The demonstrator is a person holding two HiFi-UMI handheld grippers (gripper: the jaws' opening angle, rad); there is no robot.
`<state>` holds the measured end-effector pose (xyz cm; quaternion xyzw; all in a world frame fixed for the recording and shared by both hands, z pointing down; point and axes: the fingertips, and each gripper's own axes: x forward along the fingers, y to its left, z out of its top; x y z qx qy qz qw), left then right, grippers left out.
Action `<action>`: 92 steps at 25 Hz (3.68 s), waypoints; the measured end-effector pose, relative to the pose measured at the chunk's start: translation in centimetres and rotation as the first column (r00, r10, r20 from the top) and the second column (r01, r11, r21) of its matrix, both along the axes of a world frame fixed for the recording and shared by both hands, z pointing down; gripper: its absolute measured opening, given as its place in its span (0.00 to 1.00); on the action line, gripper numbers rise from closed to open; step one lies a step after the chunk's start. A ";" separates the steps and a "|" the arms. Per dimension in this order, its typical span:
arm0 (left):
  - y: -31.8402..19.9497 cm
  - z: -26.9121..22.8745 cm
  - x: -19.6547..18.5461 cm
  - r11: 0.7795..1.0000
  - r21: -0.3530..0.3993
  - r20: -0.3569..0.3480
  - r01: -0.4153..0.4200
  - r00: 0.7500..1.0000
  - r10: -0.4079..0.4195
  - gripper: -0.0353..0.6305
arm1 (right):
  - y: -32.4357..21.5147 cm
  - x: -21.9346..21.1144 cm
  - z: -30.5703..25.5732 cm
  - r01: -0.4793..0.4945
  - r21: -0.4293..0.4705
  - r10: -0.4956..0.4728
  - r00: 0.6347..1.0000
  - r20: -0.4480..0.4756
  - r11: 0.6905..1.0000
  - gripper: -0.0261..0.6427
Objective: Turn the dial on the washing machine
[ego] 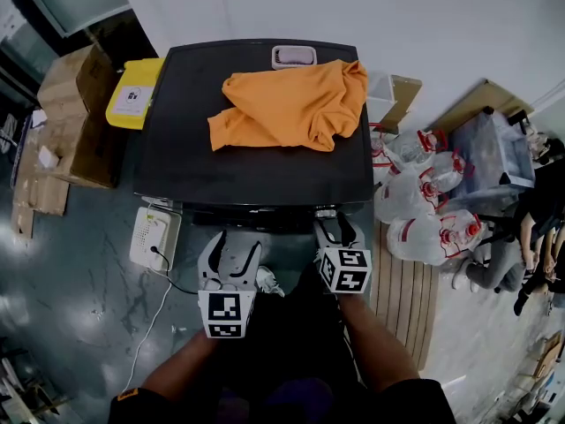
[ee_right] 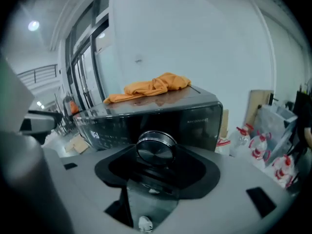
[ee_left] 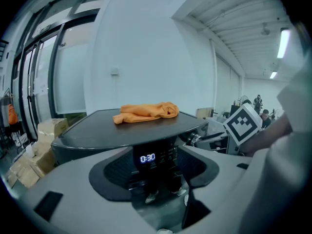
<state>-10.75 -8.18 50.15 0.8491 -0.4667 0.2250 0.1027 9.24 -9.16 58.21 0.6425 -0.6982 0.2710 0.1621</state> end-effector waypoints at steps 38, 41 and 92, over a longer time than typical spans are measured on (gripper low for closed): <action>0.3 0.1 0.5 1.000 -0.012 0.003 -0.011 1.000 0.011 0.48 | 0.2 -0.3 -0.7 0.077 -0.015 -0.078 0.989 -0.128 0.997 0.43; 0.3 0.1 0.6 1.000 -0.011 0.006 -0.010 1.000 0.010 0.48 | 0.3 -1.2 -1.1 0.138 -0.024 -0.139 0.937 -0.322 0.990 0.45; -0.6 0.8 -0.6 1.000 -0.029 -0.028 0.009 1.000 -0.010 0.48 | -0.2 0.1 -0.8 -0.003 -0.025 0.003 1.000 -0.018 1.000 0.42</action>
